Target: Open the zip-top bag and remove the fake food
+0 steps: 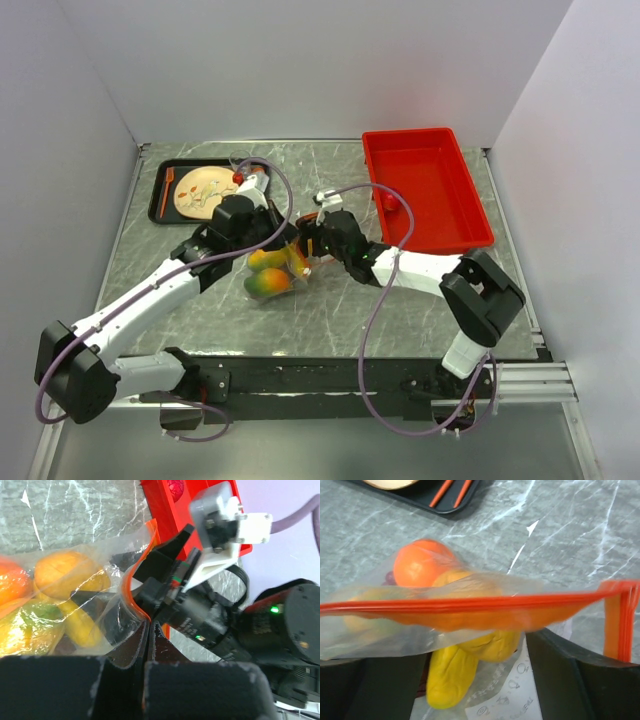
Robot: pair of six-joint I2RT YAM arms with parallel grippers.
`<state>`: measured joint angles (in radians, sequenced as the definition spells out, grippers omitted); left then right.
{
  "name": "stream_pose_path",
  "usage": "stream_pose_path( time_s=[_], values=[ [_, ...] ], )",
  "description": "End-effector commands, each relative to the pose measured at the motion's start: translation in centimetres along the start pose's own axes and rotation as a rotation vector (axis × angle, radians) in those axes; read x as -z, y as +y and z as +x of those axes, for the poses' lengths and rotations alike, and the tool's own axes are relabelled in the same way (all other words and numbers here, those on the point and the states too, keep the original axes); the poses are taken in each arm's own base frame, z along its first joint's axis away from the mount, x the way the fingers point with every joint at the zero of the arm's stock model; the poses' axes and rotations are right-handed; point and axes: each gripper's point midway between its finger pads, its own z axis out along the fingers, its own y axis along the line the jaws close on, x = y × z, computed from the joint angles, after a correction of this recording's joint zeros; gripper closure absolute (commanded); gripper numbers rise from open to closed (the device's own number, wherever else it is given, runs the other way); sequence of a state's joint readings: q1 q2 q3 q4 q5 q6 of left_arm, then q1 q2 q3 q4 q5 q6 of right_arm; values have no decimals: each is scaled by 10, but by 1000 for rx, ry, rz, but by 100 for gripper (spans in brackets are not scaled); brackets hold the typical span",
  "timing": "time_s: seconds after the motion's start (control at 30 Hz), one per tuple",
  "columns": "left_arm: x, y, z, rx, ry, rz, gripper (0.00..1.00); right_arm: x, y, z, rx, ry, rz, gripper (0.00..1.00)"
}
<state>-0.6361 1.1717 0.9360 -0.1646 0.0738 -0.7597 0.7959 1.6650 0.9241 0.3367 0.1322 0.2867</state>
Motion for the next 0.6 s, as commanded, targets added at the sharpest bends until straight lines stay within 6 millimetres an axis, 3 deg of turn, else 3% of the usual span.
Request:
stream_pose_path(
  time_s=[0.0, 0.13, 0.27, 0.37, 0.5, 0.57],
  values=[
    [12, -30, -15, -37, -39, 127, 99, -9, 16, -3, 66, -19, -54, 14],
    [11, -25, -13, -26, -38, 146, 99, -13, 28, 9, 65, 16, -133, 13],
    [12, -22, -15, -13, -47, 174, 99, -16, 32, 7, 20, -8, -148, 18],
    [10, -18, -17, -12, -51, 163, 99, -18, 33, 6, -9, -13, -143, 32],
    [9, -9, -19, 1, -66, 124, 99, -14, 32, -1, -49, -37, -126, 58],
    [8, -1, -21, 13, -81, 82, 99, -10, 32, -1, -63, -31, -123, 63]
  ],
)
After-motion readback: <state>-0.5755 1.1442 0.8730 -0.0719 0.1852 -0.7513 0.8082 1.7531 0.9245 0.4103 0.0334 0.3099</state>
